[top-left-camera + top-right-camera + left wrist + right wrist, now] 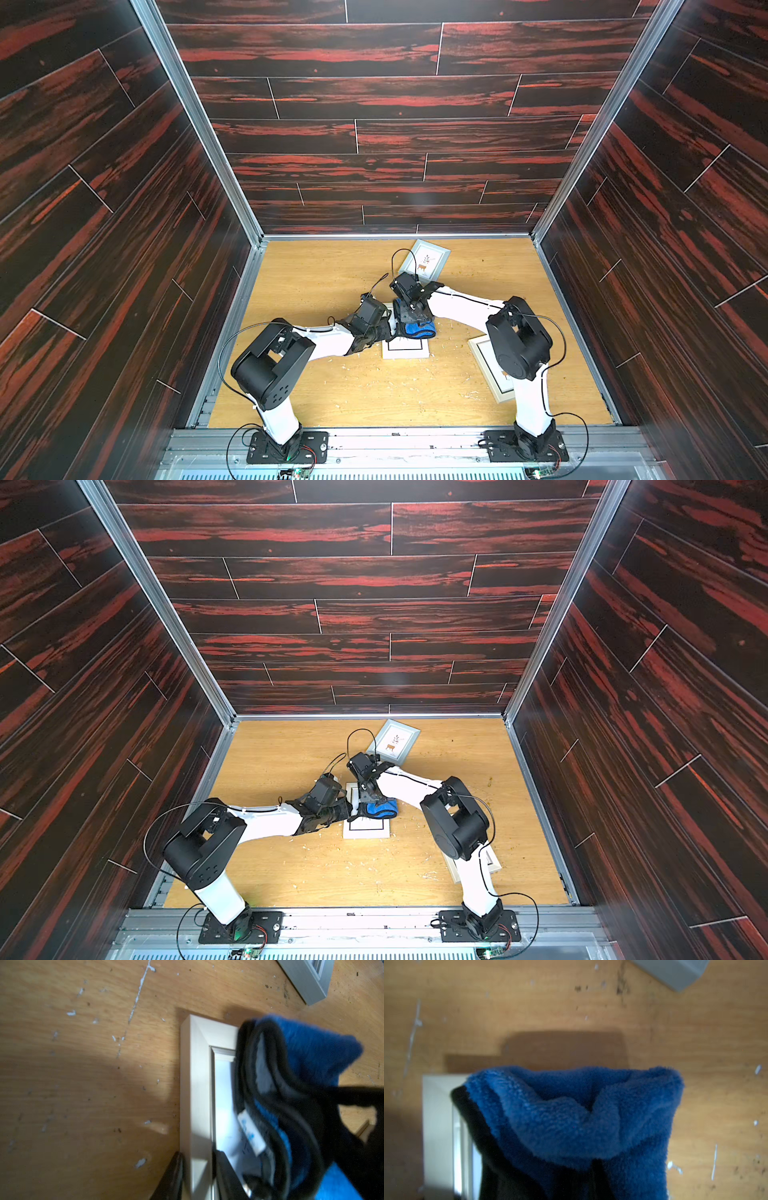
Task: Wipe the picture frame with a cloth
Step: Wipe the dirt from the picture frame.
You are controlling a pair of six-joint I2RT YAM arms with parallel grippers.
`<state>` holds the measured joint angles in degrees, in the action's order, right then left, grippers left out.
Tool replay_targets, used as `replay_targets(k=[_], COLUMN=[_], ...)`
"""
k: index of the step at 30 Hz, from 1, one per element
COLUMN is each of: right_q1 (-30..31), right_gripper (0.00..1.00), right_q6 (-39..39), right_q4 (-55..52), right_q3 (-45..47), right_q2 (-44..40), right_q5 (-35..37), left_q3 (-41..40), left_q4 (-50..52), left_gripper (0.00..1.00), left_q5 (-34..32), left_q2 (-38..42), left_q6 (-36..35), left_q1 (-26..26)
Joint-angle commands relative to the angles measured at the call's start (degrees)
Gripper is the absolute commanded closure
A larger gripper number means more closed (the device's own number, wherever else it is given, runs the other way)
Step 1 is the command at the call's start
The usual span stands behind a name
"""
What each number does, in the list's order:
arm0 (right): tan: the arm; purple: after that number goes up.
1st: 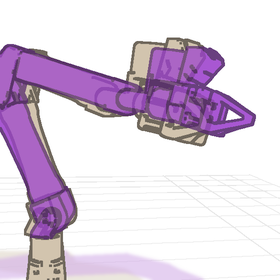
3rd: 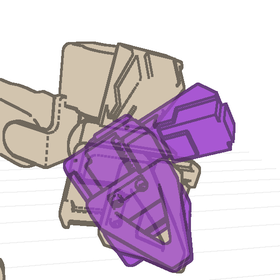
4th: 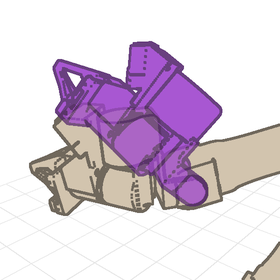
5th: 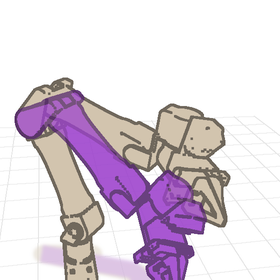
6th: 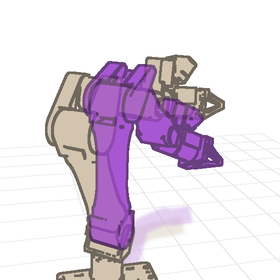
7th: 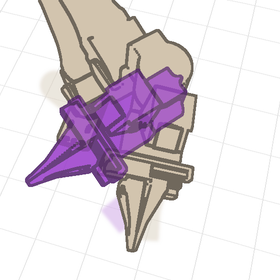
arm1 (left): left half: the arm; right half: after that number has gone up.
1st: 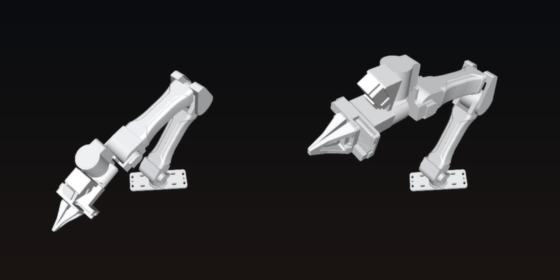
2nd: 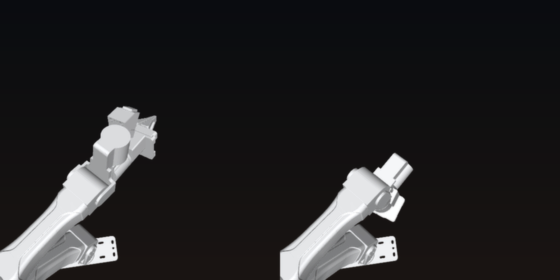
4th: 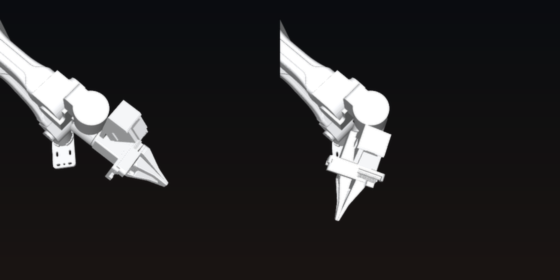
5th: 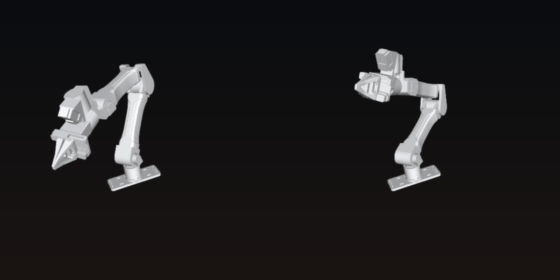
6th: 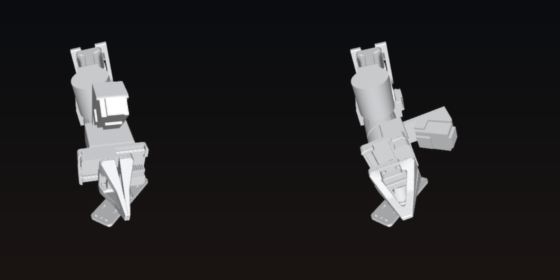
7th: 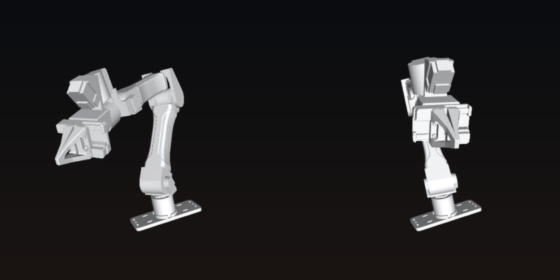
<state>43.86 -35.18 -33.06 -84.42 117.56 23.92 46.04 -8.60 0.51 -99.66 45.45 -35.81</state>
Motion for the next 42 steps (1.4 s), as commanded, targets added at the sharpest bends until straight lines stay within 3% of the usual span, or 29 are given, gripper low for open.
replay_targets(k=[1,5,8,17,27,37,42], right_q1=[1.54,4.25,4.98,-0.42,4.99,0.96,2.88], right_gripper=[1.0,1.0,1.0,1.0,1.0,1.0,1.0], right_q6=[0.81,-1.12,-2.09,1.32,-2.42,1.69,0.25], right_q4=[-2.9,-2.82,-2.11,-5.74,-0.45,-2.24,1.36], right_q3=[5.84,15.19,17.0,0.5,19.1,-1.02,9.39], right_q2=[-3.54,-8.96,-9.97,-0.87,-10.51,0.04,-4.77], right_q5=[1.17,-1.14,-1.84,2.78,-5.68,-3.71,-7.98], left_q3=[-0.88,-0.95,-0.74,0.21,-0.84,-0.85,-2.68], left_q4=[8.14,7.29,7.58,9.57,6.65,8.34,6.27], left_gripper=[0.71,0.71,0.71,0.71,0.71,0.71,0.71], left_q5=[-2.27,-1.76,-1.46,-1.96,-1.5,-1.79,-2.54], left_q2=[-1.06,-1.8,-2.37,-1.83,-2.41,-0.98,0.63], left_q6=[-0.1,0.08,-0.43,-1.26,0.52,-0.19,1.33], left_q1=[0.35,0.32,0.3,0.56,0.64,0.66,0.66])
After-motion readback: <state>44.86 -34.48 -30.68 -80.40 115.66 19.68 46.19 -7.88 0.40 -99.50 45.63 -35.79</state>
